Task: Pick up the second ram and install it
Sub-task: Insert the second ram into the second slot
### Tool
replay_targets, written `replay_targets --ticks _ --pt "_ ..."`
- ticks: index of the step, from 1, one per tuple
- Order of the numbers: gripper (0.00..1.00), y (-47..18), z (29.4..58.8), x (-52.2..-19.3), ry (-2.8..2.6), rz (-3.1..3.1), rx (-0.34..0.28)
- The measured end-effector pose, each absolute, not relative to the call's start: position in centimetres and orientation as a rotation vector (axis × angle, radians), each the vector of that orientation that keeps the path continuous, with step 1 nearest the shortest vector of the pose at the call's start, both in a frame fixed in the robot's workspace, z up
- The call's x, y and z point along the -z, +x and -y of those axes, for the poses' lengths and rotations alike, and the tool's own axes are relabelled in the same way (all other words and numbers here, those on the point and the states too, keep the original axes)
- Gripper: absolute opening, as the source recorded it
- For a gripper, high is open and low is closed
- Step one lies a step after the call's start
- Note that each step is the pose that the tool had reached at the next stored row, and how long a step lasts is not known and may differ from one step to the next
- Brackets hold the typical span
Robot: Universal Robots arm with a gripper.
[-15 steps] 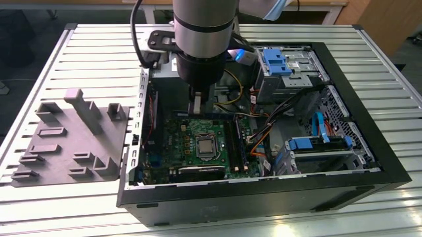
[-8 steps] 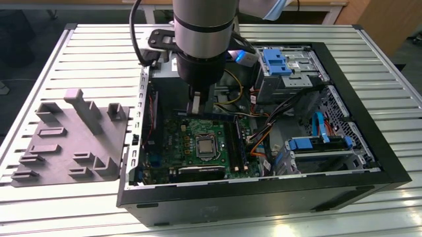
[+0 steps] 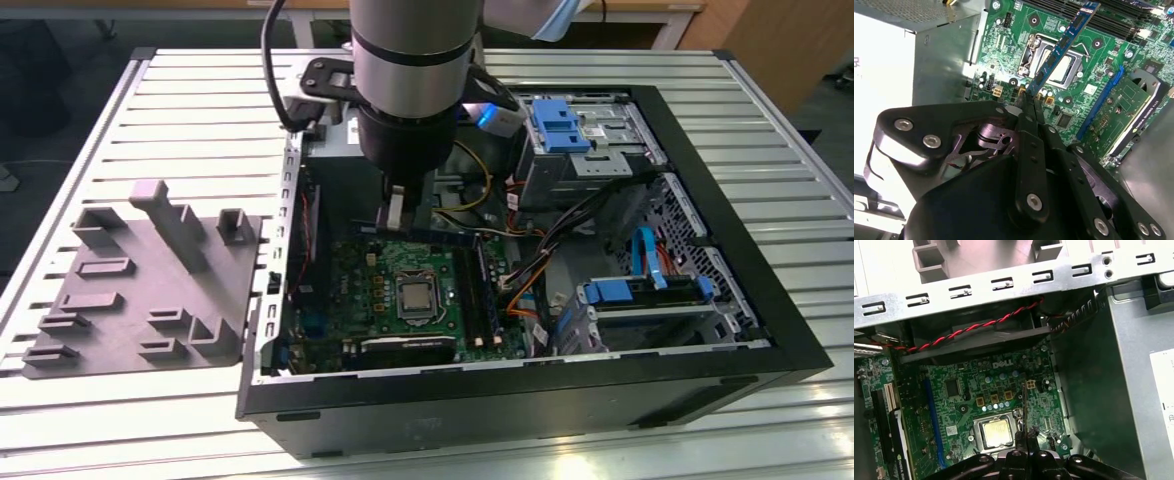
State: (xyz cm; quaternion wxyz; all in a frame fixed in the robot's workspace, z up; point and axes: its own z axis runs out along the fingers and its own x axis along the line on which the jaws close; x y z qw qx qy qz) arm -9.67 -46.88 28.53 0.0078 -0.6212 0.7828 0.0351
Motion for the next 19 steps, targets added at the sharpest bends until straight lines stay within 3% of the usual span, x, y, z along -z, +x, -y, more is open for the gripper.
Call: replay_targets --ticks 19 --pt "0.12 -9.66 46.88 -28.53 -1.892 -2.484 -0.109"
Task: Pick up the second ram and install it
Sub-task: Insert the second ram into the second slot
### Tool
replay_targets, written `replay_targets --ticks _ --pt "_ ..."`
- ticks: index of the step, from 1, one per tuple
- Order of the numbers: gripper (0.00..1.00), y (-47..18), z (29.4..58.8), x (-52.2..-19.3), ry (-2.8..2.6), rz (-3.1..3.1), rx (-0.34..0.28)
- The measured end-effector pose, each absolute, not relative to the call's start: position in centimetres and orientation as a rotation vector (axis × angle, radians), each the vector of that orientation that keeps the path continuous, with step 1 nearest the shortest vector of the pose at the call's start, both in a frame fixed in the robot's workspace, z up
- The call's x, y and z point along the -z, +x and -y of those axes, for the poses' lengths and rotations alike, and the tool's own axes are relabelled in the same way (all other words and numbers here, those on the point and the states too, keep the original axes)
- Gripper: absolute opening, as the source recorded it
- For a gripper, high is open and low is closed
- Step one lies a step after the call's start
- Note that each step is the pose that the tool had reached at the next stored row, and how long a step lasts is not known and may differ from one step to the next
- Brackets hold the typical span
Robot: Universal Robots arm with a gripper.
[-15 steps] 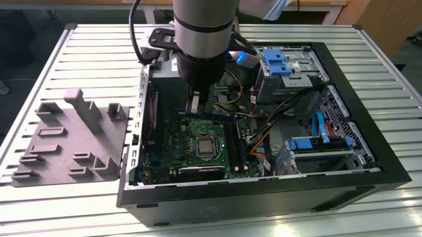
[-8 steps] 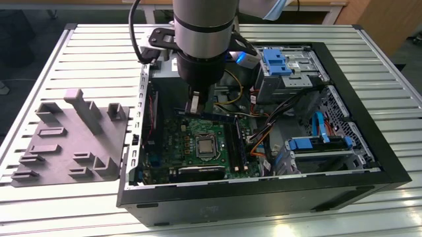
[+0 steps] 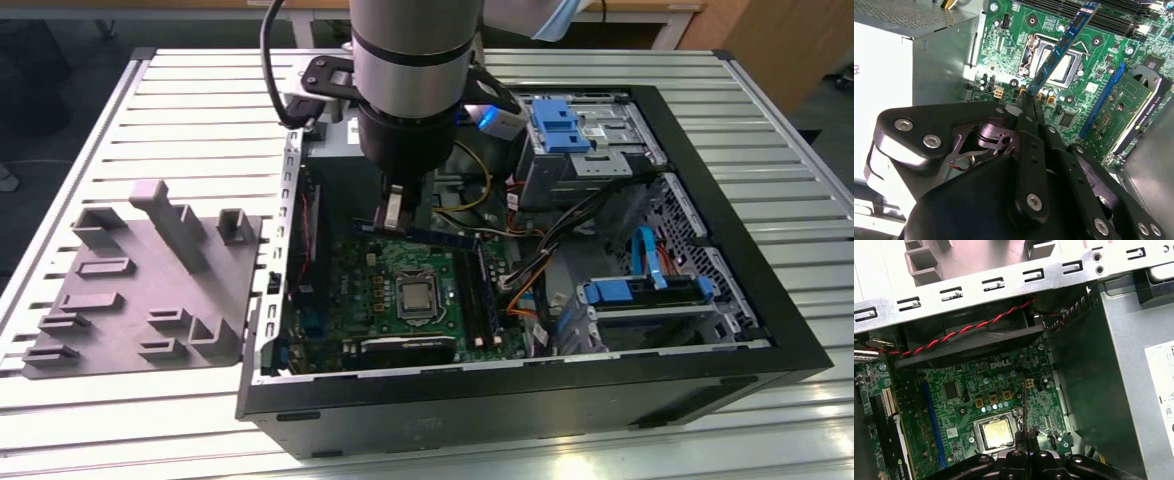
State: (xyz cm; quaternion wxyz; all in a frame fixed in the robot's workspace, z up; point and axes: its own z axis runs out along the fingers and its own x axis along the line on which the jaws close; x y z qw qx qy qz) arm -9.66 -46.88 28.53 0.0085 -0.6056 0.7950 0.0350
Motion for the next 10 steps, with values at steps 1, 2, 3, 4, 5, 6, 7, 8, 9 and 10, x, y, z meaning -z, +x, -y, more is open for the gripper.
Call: replay_targets --ticks 1,2,3,4,5,6,7,8,9,10 --pt "0.12 -9.66 46.88 -28.53 -1.89 -2.486 -0.109" --pt "0.12 -9.66 46.88 -28.53 -1.887 -2.488 -0.109" --pt "0.12 -9.65 46.88 -28.53 -1.884 -2.49 -0.109" --pt "0.12 -9.65 46.88 -28.53 -1.881 -2.492 -0.109" --pt "0.12 -9.63 46.88 -28.53 -1.878 -2.495 -0.109" --pt "0.12 -9.61 46.89 -28.53 -1.874 -2.498 -0.108" --pt "0.12 -9.59 46.88 -28.53 -1.87 -2.501 -0.108" --pt "0.12 -9.57 46.88 -28.53 -1.866 -2.504 -0.107" --pt "0.12 -9.54 46.88 -28.53 -1.861 -2.508 -0.106" --pt "0.12 -9.52 46.88 -28.53 -1.856 -2.512 -0.105"
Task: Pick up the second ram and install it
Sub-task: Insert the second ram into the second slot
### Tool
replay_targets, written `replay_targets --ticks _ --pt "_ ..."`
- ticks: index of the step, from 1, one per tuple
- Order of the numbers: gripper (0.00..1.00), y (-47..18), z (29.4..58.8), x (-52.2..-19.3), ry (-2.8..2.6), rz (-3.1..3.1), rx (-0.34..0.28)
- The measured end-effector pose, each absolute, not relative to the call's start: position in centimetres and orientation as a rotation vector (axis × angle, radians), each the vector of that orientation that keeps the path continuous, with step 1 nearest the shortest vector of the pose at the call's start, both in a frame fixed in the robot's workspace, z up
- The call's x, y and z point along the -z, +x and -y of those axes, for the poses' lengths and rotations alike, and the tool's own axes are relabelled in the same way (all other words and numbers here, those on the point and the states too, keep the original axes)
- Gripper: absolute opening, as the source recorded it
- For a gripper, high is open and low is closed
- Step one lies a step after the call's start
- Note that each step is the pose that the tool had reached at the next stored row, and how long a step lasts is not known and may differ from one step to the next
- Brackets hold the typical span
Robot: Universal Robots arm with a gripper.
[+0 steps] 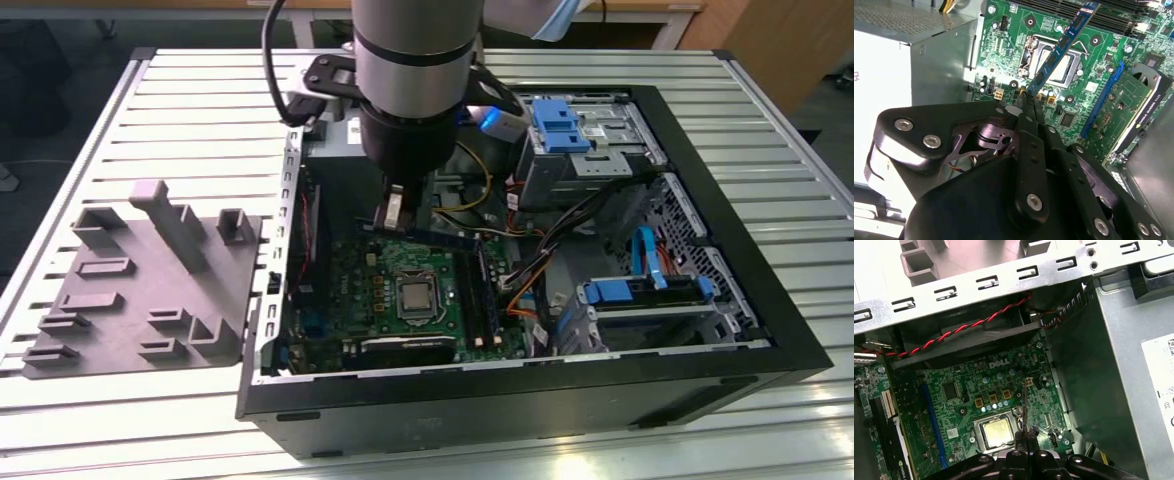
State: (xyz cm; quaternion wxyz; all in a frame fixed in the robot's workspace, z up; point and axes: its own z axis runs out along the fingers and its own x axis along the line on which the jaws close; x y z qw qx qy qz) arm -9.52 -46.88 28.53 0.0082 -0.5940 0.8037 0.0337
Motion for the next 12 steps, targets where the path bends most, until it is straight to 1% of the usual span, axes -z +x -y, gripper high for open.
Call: replay_targets --ticks 12 --pt "0.12 -9.32 46.88 -28.53 -1.795 -2.559 -0.096"
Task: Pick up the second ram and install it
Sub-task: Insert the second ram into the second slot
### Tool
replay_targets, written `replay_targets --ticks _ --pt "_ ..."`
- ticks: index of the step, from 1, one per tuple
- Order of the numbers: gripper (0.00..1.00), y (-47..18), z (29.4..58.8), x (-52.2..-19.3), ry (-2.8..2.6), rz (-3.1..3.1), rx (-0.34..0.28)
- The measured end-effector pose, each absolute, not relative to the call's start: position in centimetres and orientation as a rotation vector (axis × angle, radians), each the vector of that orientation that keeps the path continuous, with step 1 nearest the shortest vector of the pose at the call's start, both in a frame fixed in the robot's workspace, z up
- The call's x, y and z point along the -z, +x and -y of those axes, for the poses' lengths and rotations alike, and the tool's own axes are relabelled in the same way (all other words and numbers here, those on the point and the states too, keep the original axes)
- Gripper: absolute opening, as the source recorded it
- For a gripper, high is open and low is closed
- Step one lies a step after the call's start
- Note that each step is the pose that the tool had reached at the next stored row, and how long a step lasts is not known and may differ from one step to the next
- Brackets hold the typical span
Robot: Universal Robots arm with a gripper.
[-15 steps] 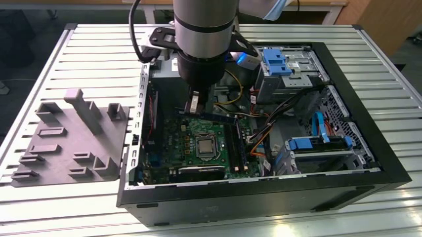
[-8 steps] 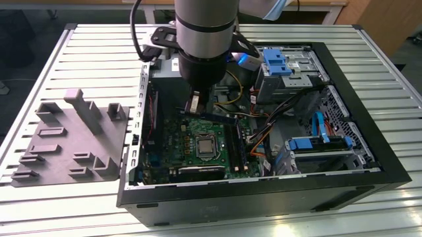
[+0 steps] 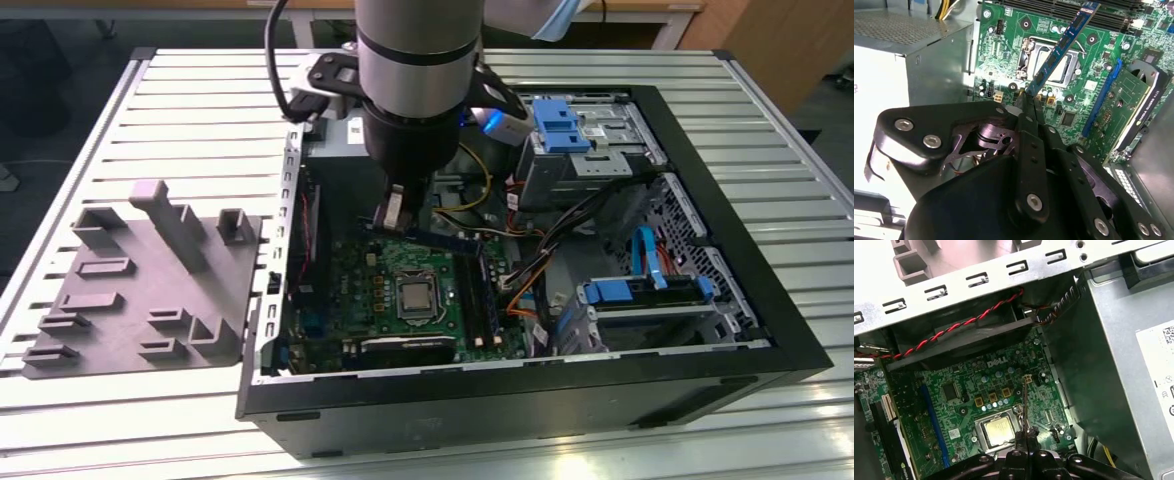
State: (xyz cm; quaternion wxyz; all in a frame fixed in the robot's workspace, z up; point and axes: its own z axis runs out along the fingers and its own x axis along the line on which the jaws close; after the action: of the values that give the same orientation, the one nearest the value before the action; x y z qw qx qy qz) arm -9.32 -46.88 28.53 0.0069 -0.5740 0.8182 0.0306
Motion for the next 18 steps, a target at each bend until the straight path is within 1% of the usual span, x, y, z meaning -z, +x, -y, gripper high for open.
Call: replay_targets --ticks 18 --pt "0.12 -9.24 46.88 -28.51 -1.668 -2.644 -0.089"
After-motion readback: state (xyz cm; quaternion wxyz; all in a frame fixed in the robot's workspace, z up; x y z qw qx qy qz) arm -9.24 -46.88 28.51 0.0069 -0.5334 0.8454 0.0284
